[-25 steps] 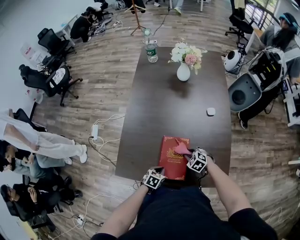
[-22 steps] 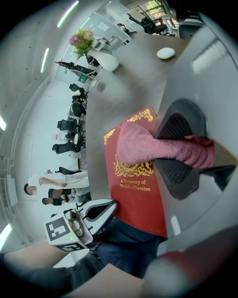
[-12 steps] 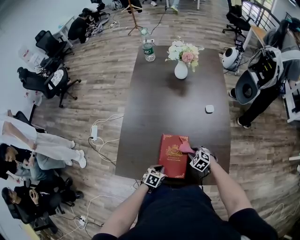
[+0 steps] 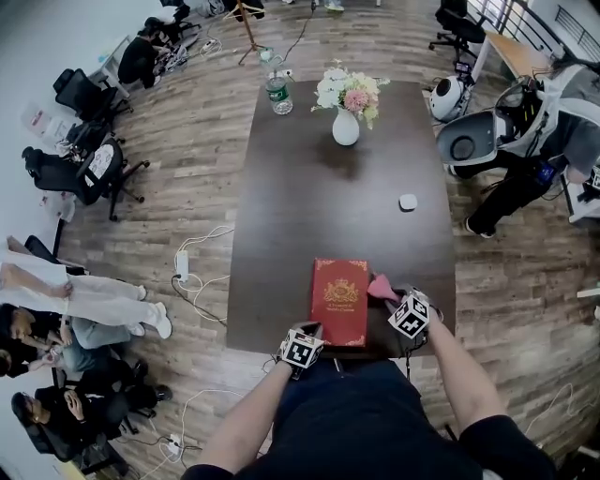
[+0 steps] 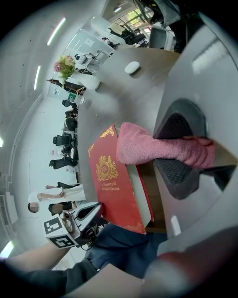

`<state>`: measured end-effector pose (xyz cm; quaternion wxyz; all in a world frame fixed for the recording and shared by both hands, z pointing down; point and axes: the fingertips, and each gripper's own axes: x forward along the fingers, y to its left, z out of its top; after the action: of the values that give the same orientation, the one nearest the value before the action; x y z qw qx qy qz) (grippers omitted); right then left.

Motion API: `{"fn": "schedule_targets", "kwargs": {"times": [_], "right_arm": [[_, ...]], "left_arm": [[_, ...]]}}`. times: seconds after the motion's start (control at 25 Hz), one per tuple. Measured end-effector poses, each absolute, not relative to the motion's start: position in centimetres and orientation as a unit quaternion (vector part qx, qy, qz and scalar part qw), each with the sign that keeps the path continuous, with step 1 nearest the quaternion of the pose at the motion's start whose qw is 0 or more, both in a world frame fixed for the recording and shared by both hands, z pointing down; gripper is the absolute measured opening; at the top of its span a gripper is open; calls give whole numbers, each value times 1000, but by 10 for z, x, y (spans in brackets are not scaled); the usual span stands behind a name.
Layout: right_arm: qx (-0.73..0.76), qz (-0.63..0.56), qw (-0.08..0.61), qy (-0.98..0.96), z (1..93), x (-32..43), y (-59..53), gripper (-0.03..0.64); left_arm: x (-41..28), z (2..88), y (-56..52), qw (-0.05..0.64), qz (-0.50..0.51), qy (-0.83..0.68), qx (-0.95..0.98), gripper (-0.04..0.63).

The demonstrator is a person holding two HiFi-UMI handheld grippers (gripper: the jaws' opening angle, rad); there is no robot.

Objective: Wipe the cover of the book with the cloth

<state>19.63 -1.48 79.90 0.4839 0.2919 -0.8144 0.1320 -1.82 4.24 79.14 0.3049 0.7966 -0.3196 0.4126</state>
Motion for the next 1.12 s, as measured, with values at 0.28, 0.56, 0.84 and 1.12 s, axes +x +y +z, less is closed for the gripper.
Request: {"fn": "schedule_targets", "kwargs": {"times": [0.28,0.56,0.84,1.12], "right_arm": [[316,136,476,-809,778,195,2,116],[297,110,481,-817,753,146,-23,117],[249,76,495,-829,745,76,-37,117],[216,54,495,-840,743,18,-41,117]], "left_arm": [[-18,793,61,308,419,-289,804,-5],[-14,795,53,302,418,-244,821,-5],[-8,794,54,307,408,-197,837,-5],[-7,789,54,307,399,-181,845,-5]]}}
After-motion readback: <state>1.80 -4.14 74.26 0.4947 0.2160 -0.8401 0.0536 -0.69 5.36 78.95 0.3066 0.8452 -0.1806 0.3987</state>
